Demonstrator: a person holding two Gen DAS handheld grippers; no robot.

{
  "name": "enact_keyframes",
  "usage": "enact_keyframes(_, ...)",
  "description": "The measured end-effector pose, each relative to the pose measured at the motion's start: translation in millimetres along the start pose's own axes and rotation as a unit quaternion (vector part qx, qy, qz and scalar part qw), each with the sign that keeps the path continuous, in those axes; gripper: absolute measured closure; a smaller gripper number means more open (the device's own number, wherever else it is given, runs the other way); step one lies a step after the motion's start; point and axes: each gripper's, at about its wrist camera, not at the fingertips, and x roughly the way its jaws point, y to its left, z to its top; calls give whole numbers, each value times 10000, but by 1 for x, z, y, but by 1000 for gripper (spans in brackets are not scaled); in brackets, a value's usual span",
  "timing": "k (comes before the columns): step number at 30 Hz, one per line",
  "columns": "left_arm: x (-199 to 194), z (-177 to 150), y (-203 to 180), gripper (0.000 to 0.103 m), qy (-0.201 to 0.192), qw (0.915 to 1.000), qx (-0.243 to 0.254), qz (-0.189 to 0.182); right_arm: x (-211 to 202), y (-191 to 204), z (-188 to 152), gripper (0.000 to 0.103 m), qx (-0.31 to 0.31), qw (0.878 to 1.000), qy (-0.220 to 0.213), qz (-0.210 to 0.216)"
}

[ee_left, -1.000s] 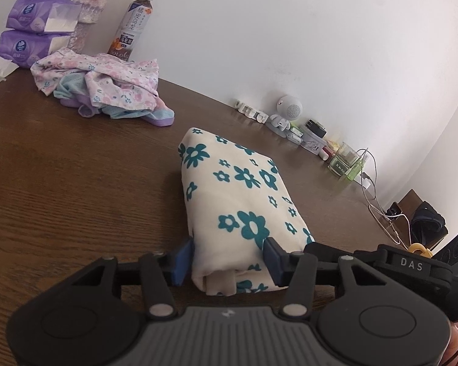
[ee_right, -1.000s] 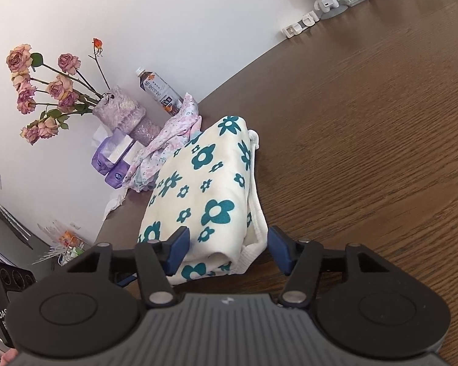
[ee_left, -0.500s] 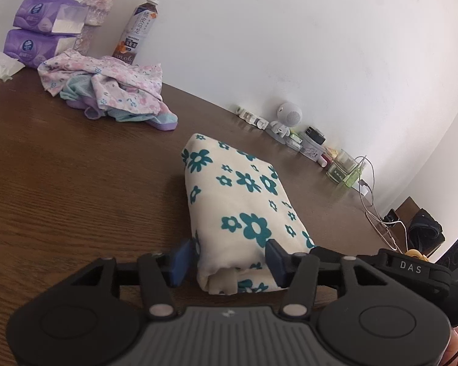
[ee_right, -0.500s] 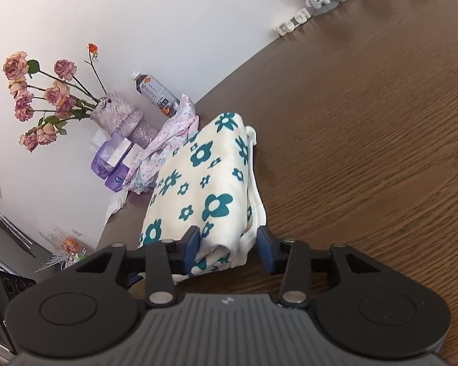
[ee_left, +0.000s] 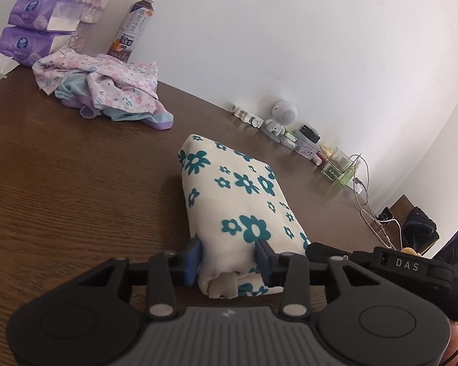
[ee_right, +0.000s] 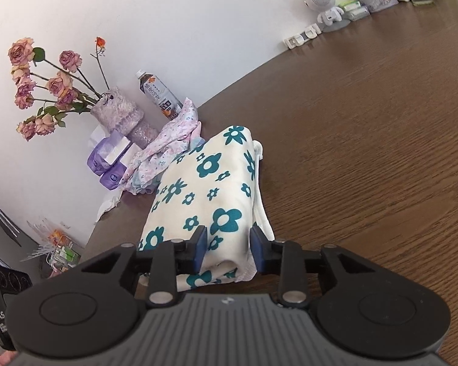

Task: Fold clothes
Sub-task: 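Pinch the bundle end with the left gripper while the right gripper pinches beside it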

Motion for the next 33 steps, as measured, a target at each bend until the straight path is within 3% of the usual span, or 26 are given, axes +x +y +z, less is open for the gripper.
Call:
enact_keyframes(3, 3, -2, -2, 67, 55, 10000, 68, -17, -2, 9, -4, 73, -281, 9996, 41, -77)
enact_keyframes(5, 4, -3, -2, 68, 76, 9999, 72, -31, 0, 14, -8, 79, -428, 9989, 91, -166)
enact_keyframes(8, 4, -2, 0, 66, 89, 9999, 15, -49, 0, 13, -9, 79, -349, 9993, 95, -121)
enact_keyframes(9, 4, -2, 1, 66, 92, 9999, -10, -55, -3, 12, -8, 77, -328, 9994, 60, -116)
enact_keyframes(11, 4, -2, 3, 61, 98, 9999, -61, -66, -6, 10, -7, 61, -288, 9995, 14, -140)
enact_keyframes(12, 4, -1, 4, 61, 100, 9999, -86, -72, -8, 9, -6, 60, -268, 9995, -3, -160)
enact_keyframes(13, 4, -1, 4, 65, 106, 9999, -96, -78, -8, 7, -7, 62, -237, 9996, 6, -151)
enact_keyframes(14, 5, -2, 3, 70, 117, 9999, -74, -82, -6, 6, -8, 76, -186, 9998, 63, -84)
enact_keyframes(15, 5, -3, 3, 71, 127, 9999, -52, -87, -4, 6, -9, 83, -153, 9998, 113, -42)
enact_keyframes(18, 2, -1, 5, 70, 150, 9997, -119, -139, -3, 12, -11, 83, -322, 9994, 135, -85)
enact_keyframes(22, -7, 14, 8, 58, -54, 9998, -156, -62, -9, 6, 5, 66, -195, 9998, -34, -69)
enact_keyframes(24, -8, 22, 6, 57, -162, 9998, -116, 36, -8, 0, 16, 63, 9, 9999, -117, -55)
enact_keyframes(27, -1, 25, 6, 60, -8, 9999, -119, 59, 6, -4, 24, 63, 251, 9997, 25, 12)
enact_keyframes(28, 3, 23, 6, 64, 112, 9999, -87, 48, 11, -3, 22, 63, 230, 9997, 105, -27)
enact_keyframes(29, 7, 21, 5, 75, 233, 9997, -55, 37, 16, -2, 20, 70, 212, 9996, 200, -34)
enact_keyframes(33, 7, 22, 8, 73, 247, 9996, -80, -67, 20, 2, 15, 72, 100, 9996, 250, -2)
